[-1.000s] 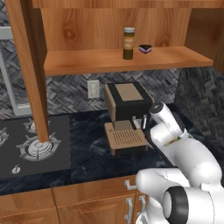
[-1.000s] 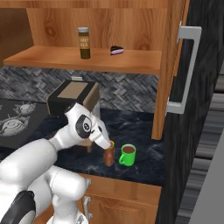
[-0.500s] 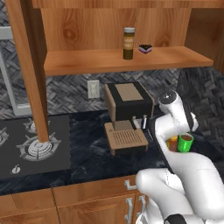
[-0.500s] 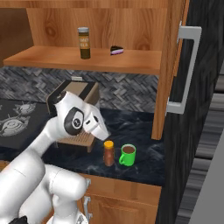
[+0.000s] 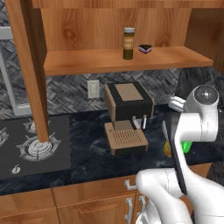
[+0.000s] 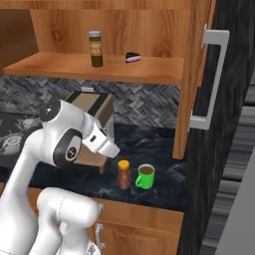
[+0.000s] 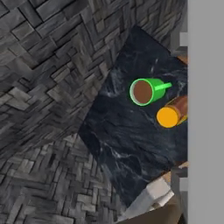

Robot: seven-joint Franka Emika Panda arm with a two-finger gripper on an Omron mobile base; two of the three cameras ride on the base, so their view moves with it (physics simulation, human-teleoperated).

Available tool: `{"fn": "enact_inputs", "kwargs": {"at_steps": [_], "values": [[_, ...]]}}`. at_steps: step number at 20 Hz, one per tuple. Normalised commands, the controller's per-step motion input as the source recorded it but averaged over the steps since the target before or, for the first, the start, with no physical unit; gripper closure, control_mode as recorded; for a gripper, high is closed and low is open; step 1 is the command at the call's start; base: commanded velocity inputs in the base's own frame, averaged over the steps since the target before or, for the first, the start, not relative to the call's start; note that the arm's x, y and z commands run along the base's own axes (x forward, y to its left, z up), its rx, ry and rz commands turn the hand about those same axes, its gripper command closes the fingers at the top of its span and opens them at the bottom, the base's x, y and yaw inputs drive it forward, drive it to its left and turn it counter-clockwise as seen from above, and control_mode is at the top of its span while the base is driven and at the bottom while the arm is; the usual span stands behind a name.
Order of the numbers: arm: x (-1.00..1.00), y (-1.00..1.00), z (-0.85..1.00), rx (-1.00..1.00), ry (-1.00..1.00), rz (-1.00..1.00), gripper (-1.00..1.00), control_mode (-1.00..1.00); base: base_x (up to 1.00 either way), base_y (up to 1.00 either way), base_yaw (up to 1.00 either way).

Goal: Pick the cinnamon and honey bottle from the cabinet and place them next to the mug.

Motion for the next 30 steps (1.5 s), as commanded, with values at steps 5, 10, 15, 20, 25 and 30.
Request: {"fn": "enact_inputs", "kwargs": {"at_steps": [5, 10, 15, 20, 25, 30], "values": [[-0.64, 0.39, 0.95, 0.06, 0.00, 0.46, -1.00, -1.00, 0.00, 0.00, 0.00], [-0.60, 0.18, 1.00, 0.03, -0.02, 0.48, -1.00, -1.00, 0.00, 0.00, 0.00], [-0.59, 0.29, 1.00, 0.02, -0.05, 0.43, -1.00, -1.00, 0.00, 0.00, 0.00], [-0.20, 0.40, 0.87, -0.02, -0.04, 0.23, -1.00, -1.00, 0.00, 0.00, 0.00], [0.38, 0.43, 0.31, -0.10, 0.07, 0.01, -1.00, -1.00, 0.00, 0.00, 0.00], [0.82, 0.38, 0.01, -0.12, 0.01, -0.04, -1.00, -1.00, 0.00, 0.00, 0.00]]}}
